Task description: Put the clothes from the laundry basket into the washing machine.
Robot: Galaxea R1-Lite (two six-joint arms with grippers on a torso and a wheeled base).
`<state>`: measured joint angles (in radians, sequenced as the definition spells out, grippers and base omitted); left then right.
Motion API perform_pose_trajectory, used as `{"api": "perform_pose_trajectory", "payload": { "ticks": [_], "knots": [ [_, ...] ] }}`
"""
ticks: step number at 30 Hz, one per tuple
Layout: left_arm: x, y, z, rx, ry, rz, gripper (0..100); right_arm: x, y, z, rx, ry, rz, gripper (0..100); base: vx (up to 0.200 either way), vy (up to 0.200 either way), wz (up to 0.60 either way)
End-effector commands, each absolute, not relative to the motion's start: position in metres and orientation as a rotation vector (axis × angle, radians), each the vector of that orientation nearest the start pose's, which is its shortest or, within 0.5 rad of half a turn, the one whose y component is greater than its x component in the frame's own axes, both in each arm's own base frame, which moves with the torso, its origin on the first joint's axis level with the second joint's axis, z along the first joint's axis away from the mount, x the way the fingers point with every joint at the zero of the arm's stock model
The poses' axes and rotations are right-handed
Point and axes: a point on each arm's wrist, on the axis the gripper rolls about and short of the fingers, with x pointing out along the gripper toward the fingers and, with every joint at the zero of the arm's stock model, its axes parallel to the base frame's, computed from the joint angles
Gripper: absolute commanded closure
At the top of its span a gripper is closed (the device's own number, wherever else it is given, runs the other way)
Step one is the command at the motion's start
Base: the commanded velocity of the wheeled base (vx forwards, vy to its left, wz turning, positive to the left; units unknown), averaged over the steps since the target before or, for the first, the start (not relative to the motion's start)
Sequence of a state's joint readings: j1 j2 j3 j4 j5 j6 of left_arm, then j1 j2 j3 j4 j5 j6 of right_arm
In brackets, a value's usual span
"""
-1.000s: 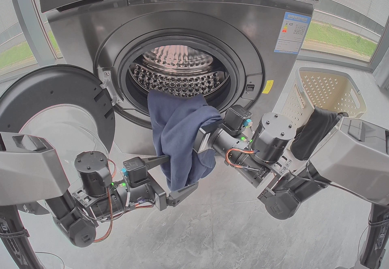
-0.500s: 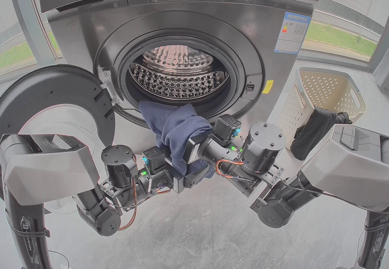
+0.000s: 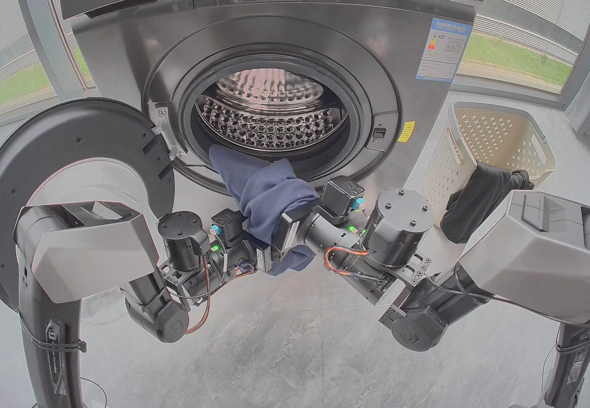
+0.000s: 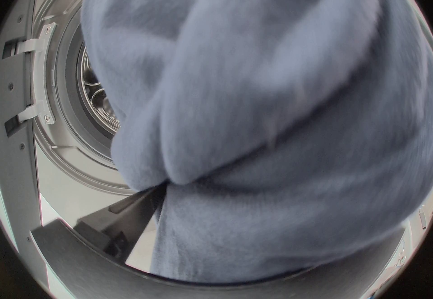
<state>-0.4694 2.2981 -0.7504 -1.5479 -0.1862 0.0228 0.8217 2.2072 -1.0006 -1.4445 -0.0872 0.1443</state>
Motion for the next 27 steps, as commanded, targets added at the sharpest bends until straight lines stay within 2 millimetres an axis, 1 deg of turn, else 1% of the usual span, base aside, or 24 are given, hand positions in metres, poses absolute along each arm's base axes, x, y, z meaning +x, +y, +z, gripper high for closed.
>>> {"api": "perform_pose_trajectory", "payload": {
  "ticks": [1, 4, 8, 10, 11, 14, 17, 18, 19, 22, 26, 27],
  "knots": [
    [0.34, -0.176, 0.045, 0.025, 0.004, -0.651, 100, 0.282, 0.296, 0.133, 0.249, -0.176, 0.74, 100, 0.0, 0.0, 0.0],
    [0.339, -0.175, 0.045, 0.024, 0.006, -0.651, 100, 0.285, 0.293, 0.134, 0.249, -0.178, 0.729, 100, 0.0, 0.0, 0.0],
    [0.34, -0.17, 0.05, 0.011, 0.001, -0.634, 100, 0.295, 0.279, 0.132, 0.249, -0.169, 0.685, 100, 0.0, 0.0, 0.0],
    [0.34, -0.17, 0.051, 0.009, 0.0, -0.634, 100, 0.296, 0.278, 0.132, 0.248, -0.167, 0.682, 100, 0.0, 0.0, 0.0],
    [0.339, -0.163, 0.066, -0.009, -0.031, -0.601, 100, 0.305, 0.263, 0.127, 0.235, -0.151, 0.64, 100, 0.0, 0.0, 0.0],
    [0.334, -0.16, 0.081, -0.038, -0.058, -0.594, 100, 0.308, 0.254, 0.12, 0.222, -0.127, 0.615, 100, 0.0, 0.0, 0.0],
    [0.326, -0.155, 0.094, -0.057, -0.073, -0.595, 100, 0.305, 0.253, 0.114, 0.212, -0.103, 0.617, 100, 0.0, 0.0, 0.0],
    [0.325, -0.155, 0.095, -0.06, -0.073, -0.594, 100, 0.305, 0.252, 0.113, 0.211, -0.1, 0.617, 100, 0.0, 0.0, 0.0],
    [0.32, -0.152, 0.1, -0.068, -0.079, -0.593, 100, 0.302, 0.253, 0.109, 0.203, -0.08, 0.623, 100, 0.0, 0.0, 0.0],
    [0.309, -0.141, 0.113, -0.084, -0.089, -0.577, 100, 0.296, 0.256, 0.101, 0.193, -0.053, 0.635, 100, 0.0, 0.0, 0.0],
    [0.288, -0.131, 0.12, -0.087, -0.077, -0.578, 100, 0.293, 0.261, 0.096, 0.188, -0.039, 0.65, 100, 0.0, 0.0, 0.0],
    [0.288, -0.13, 0.121, -0.088, -0.075, -0.578, 100, 0.293, 0.261, 0.096, 0.187, -0.037, 0.65, 100, 0.0, 0.0, 0.0]
  ]
}}
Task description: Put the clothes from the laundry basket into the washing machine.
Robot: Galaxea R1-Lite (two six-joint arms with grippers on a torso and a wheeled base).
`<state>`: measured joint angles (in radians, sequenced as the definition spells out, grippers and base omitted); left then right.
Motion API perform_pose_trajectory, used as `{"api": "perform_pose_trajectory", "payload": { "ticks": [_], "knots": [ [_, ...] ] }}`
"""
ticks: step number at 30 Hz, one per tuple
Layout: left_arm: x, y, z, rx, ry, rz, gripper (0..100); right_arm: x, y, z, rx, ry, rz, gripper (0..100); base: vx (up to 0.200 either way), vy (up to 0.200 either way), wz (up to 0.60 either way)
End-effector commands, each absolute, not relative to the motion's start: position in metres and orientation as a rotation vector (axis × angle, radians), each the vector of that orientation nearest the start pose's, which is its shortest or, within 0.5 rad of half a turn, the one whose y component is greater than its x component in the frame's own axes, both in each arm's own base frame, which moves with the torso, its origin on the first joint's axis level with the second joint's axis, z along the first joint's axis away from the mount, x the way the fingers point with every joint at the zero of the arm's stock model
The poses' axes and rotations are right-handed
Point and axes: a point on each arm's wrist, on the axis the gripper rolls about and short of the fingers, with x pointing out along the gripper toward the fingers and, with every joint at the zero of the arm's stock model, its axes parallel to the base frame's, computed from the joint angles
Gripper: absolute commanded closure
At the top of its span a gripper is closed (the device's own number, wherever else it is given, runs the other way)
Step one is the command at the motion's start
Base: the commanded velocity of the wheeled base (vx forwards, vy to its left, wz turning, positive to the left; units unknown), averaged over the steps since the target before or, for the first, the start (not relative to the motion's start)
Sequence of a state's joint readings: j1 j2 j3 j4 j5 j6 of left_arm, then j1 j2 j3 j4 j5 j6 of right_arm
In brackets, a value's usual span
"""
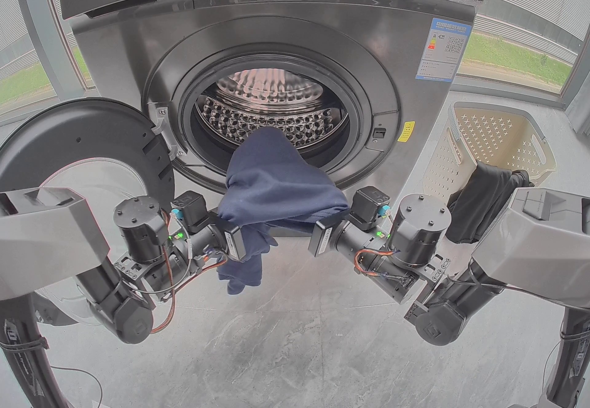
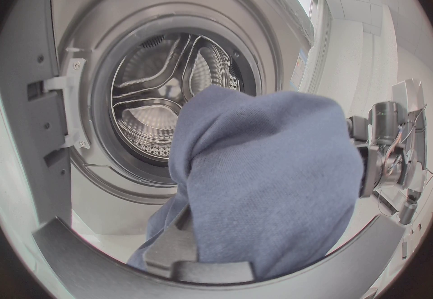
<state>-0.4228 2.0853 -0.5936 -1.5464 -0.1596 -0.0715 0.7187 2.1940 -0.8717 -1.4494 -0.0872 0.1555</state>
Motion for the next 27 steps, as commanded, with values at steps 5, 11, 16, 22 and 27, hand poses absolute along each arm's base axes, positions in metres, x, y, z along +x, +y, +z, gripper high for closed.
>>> {"api": "perform_pose_trajectory", "payload": {
  "ticks": [5, 11, 16, 22, 27],
  "knots": [
    [0.284, -0.133, 0.128, -0.092, -0.097, -0.596, 100, 0.286, 0.273, 0.088, 0.181, -0.019, 0.682, 100, 0.0, 0.0, 0.0],
    [0.288, -0.132, 0.133, -0.109, -0.119, -0.587, 100, 0.282, 0.277, 0.09, 0.184, -0.026, 0.7, 100, 0.0, 0.0, 0.0],
    [0.285, -0.13, 0.144, -0.121, -0.153, -0.586, 100, 0.272, 0.28, 0.087, 0.18, -0.01, 0.728, 0, 0.0, 0.0, 0.0],
    [0.283, -0.128, 0.15, -0.123, -0.173, -0.581, 100, 0.258, 0.281, 0.093, 0.177, -0.006, 0.757, 0, 0.0, 0.0, 0.0],
    [0.273, -0.126, 0.15, -0.123, -0.162, -0.586, 100, 0.22, 0.257, 0.099, 0.131, 0.053, 0.793, 0, 0.0, 0.0, 0.0]
  ]
}}
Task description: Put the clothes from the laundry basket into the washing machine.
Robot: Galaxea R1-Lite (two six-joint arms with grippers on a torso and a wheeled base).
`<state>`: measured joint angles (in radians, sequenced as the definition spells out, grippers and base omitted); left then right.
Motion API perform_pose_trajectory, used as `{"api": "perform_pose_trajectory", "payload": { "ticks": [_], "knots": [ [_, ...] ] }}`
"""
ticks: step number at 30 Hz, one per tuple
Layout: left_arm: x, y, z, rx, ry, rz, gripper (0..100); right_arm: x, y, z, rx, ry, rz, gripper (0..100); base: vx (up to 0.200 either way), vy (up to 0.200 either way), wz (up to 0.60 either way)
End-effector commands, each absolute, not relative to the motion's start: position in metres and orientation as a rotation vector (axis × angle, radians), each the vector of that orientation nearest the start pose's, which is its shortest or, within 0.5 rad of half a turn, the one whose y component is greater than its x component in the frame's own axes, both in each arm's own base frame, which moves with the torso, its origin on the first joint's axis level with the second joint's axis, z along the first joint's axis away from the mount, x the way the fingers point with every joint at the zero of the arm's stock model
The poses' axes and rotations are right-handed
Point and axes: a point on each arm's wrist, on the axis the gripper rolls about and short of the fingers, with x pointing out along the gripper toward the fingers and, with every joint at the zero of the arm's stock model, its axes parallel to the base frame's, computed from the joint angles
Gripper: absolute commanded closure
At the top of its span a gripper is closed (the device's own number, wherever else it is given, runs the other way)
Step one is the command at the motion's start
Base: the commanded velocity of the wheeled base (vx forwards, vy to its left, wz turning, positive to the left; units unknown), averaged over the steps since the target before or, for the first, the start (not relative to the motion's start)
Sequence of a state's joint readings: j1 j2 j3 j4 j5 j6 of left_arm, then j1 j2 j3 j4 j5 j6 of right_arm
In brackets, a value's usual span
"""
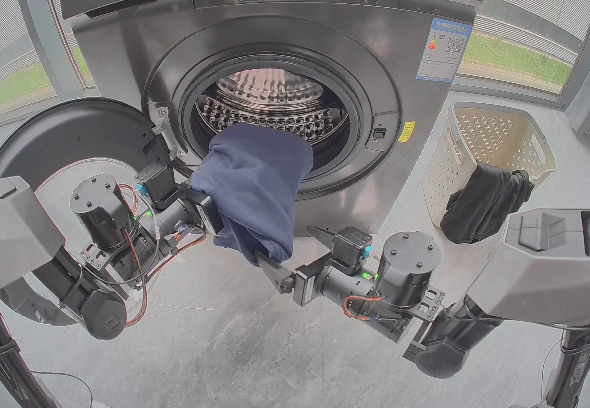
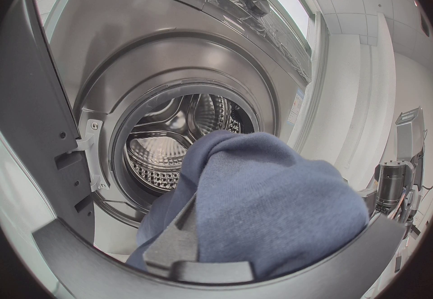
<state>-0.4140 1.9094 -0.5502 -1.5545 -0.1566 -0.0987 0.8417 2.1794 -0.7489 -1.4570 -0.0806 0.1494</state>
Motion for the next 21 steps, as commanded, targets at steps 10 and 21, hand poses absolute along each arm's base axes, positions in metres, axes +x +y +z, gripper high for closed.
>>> {"api": "perform_pose_trajectory", "payload": {
  "ticks": [10, 21],
  "knots": [
    [0.253, -0.119, 0.147, -0.114, -0.126, -0.595, 100, 0.175, 0.186, 0.12, 0.109, 0.069, 0.801, 0, 0.0, 0.0, 0.0],
    [0.246, -0.121, 0.141, -0.105, -0.096, -0.618, 100, 0.211, 0.135, 0.111, 0.1, 0.1, 0.586, 0, 0.0, 0.0, 0.0]
  ]
}}
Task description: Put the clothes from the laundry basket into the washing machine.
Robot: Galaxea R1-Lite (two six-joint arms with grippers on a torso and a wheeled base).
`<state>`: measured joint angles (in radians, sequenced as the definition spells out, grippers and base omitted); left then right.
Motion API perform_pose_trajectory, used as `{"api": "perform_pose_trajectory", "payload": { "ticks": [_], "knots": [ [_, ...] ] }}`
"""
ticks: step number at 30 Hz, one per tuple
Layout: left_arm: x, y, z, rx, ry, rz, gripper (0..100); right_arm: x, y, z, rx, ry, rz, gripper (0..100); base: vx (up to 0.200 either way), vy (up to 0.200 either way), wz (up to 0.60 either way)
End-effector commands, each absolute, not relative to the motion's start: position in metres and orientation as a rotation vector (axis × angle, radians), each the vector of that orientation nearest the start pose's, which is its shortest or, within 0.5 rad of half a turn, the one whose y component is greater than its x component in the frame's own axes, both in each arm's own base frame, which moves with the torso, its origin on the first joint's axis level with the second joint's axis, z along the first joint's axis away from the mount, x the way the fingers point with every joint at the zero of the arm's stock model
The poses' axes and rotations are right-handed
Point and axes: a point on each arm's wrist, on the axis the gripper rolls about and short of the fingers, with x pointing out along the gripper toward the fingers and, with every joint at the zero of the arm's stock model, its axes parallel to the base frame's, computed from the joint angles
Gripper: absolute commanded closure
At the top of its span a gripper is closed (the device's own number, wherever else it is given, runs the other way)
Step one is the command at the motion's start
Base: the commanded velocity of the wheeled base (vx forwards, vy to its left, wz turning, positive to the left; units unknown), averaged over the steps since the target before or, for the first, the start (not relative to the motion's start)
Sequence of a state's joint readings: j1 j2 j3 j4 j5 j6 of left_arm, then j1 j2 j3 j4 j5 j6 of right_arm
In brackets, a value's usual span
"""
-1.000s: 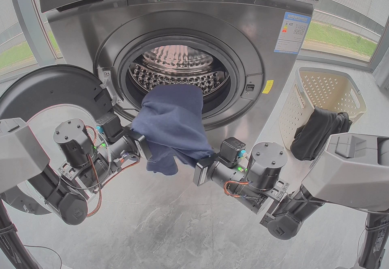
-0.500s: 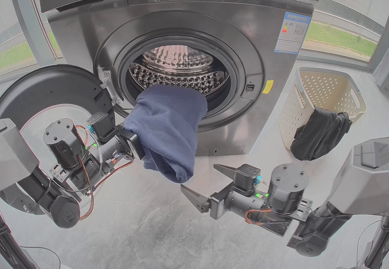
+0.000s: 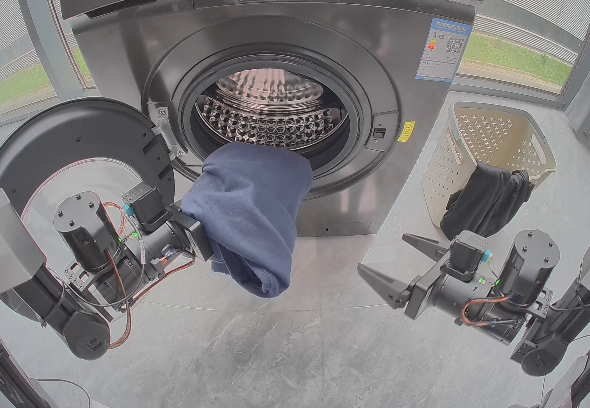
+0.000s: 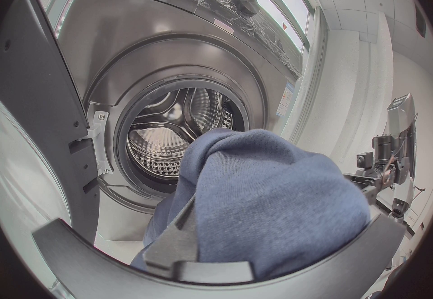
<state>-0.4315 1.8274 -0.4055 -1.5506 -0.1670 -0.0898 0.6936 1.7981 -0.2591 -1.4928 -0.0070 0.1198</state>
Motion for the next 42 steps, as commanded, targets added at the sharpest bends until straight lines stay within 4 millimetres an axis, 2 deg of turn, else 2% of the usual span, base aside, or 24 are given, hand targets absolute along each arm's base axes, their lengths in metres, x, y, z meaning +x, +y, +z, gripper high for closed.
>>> {"api": "perform_pose_trajectory", "payload": {
  "ticks": [1, 7, 25, 42],
  "knots": [
    [0.246, -0.122, 0.141, -0.108, -0.095, -0.621, 100, 0.215, 0.133, 0.108, 0.1, 0.108, 0.58, 0, 0.0, 0.0, 0.0],
    [0.245, -0.122, 0.14, -0.101, -0.09, -0.621, 100, 0.219, 0.133, 0.101, 0.1, 0.11, 0.582, 0, -0.1, 0.2, 0.0],
    [0.246, -0.127, 0.131, -0.05, -0.073, -0.632, 100, 0.214, 0.141, 0.101, 0.101, 0.114, 0.617, 0, 0.0, 0.0, 0.0],
    [0.247, -0.13, 0.126, -0.038, -0.055, -0.639, 100, 0.209, 0.147, 0.101, 0.103, 0.12, 0.645, 0, 0.2, 0.0, 0.0]
  ]
}}
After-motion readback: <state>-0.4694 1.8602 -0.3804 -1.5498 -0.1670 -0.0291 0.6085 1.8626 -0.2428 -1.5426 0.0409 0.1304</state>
